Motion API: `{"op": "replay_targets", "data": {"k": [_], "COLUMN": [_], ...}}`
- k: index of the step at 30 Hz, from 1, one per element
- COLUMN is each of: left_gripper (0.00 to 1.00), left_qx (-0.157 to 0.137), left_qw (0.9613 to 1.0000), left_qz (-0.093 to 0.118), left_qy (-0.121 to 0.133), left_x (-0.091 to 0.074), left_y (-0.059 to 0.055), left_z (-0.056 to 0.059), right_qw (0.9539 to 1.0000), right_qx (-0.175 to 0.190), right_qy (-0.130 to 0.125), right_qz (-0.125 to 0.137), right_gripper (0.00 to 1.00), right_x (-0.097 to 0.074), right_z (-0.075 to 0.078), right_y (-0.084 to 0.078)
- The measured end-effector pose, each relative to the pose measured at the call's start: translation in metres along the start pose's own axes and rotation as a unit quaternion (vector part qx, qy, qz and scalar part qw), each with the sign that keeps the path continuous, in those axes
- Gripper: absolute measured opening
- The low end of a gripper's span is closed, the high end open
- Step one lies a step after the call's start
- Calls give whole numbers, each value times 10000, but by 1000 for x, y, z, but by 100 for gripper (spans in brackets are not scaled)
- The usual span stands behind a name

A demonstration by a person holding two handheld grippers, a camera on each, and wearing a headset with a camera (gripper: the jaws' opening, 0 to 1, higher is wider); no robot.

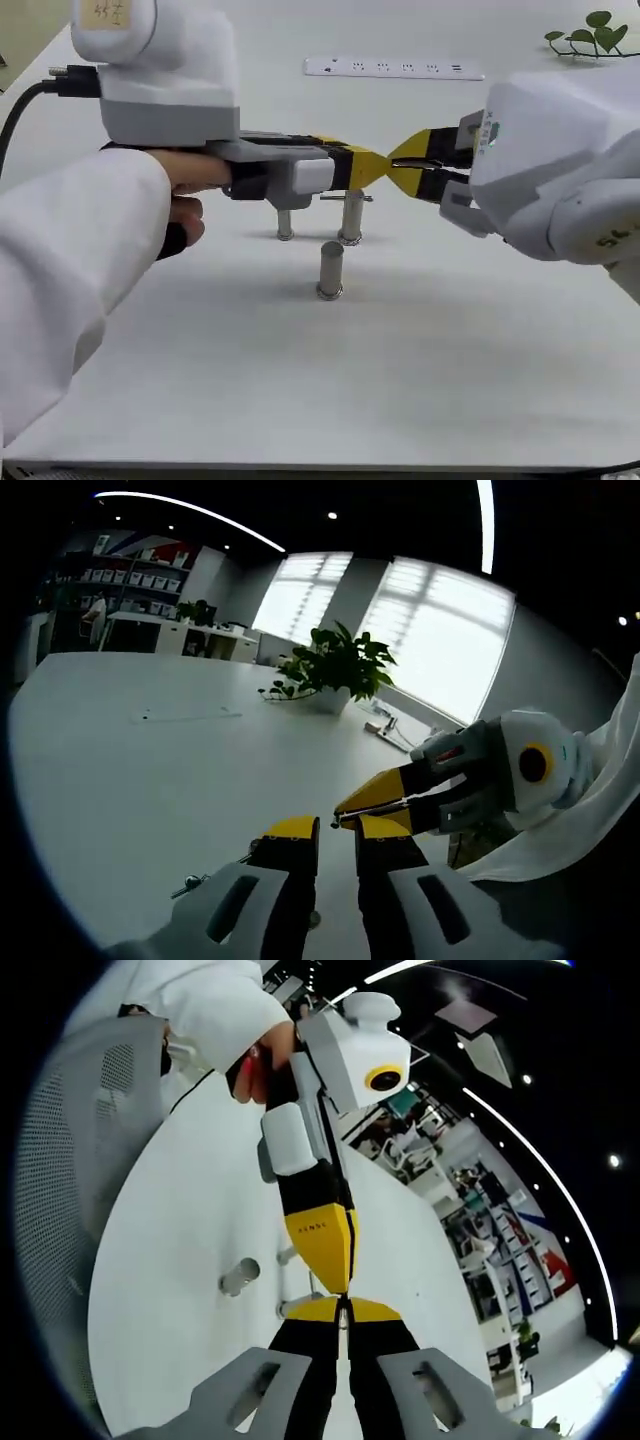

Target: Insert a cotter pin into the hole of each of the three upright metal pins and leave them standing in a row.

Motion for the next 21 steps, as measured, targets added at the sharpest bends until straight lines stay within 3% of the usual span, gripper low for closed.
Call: {"op": "replay_targets", "data": {"k": [12, 21], "left_gripper": [0, 0], "left_qx": [-81, -55], "left_qw": [10000, 9999], "left_qz": [-7, -96], "left_qy": [-58, -111], "left_x": [1, -3], "left_y": [-1, -2], "left_z": [-4, -6], "right_qw": [9999, 9999], "right_qx": [-113, -73], "right_qy": [21, 43], "right_qz": [20, 53], "right_gripper": [0, 0], "right_x": [1, 1], "right_z": [-3, -4], "right_y": [4, 5]}}
Point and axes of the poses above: the centre of the closed fingertips' face, and the gripper's own axes: x roughly forward along the fingers, z roughly to its right, y roughly out of its top, the point moved 10 cm from there along -x, roughly backward along the fingers, and after that the axes turned 5 degrees about -z, right-handed, at the moved point
